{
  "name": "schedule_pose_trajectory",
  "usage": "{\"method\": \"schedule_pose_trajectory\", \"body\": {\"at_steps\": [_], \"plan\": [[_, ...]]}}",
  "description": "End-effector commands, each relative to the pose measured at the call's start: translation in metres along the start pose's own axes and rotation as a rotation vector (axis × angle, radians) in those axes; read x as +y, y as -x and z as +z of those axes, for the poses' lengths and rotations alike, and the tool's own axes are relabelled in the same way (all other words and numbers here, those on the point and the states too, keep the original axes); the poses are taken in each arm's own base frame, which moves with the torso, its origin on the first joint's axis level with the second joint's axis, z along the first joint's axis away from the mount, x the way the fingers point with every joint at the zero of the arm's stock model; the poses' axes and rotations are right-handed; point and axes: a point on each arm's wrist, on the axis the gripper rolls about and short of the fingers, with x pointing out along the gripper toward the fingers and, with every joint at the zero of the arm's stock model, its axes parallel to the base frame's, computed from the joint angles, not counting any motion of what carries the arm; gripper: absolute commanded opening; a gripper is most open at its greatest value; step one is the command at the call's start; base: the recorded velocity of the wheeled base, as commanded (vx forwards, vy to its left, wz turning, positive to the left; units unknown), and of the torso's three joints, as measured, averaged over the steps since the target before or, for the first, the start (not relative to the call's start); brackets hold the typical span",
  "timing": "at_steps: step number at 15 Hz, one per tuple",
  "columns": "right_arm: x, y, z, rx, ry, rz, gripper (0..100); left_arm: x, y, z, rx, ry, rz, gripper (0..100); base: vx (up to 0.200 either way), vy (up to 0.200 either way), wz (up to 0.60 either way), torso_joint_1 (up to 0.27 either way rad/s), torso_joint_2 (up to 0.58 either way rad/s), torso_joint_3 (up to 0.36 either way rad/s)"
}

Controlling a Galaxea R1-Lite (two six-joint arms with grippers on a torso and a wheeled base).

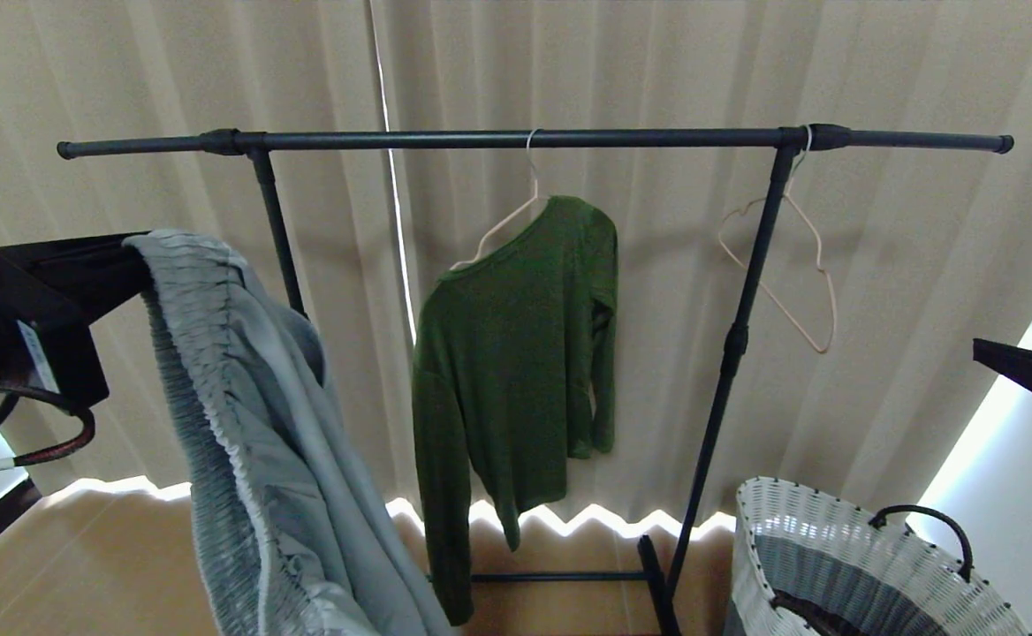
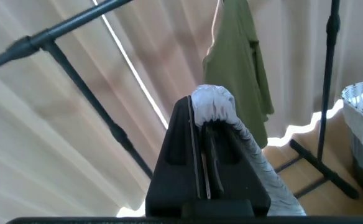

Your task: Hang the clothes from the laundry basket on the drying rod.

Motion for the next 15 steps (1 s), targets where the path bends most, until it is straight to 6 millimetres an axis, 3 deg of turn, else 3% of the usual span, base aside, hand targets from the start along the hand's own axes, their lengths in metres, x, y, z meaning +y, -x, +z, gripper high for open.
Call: {"method": "schedule_pose_trajectory", "body": {"at_steps": [1,7,10,15], "plan": [[0.002,0.001,-0.006,-0.011,0.006,-0.002,100,0.005,0.004,0.0,-0.001,0.001,0.032,0,0.0,0.0,0.0,0.0,0.0,0.0],[0.001,-0.023,-0.019,-0.261,0.069,-0.065,100,0.007,0.003,0.005,-0.016,0.002,0.041,0,0.0,0.0,0.0,0.0,0.0,0.0],[-0.002,-0.022,-0.009,-0.245,0.064,-0.062,100,0.007,0.005,0.004,-0.023,0.0,0.024,0,0.0,0.0,0.0,0.0,0.0,0.0],[-0.004,-0.02,0.002,-0.074,0.033,-0.017,100,0.005,0.002,-0.005,0.0,0.019,0.009,0,0.0,0.0,0.0,0.0,0.0,0.0]]}}
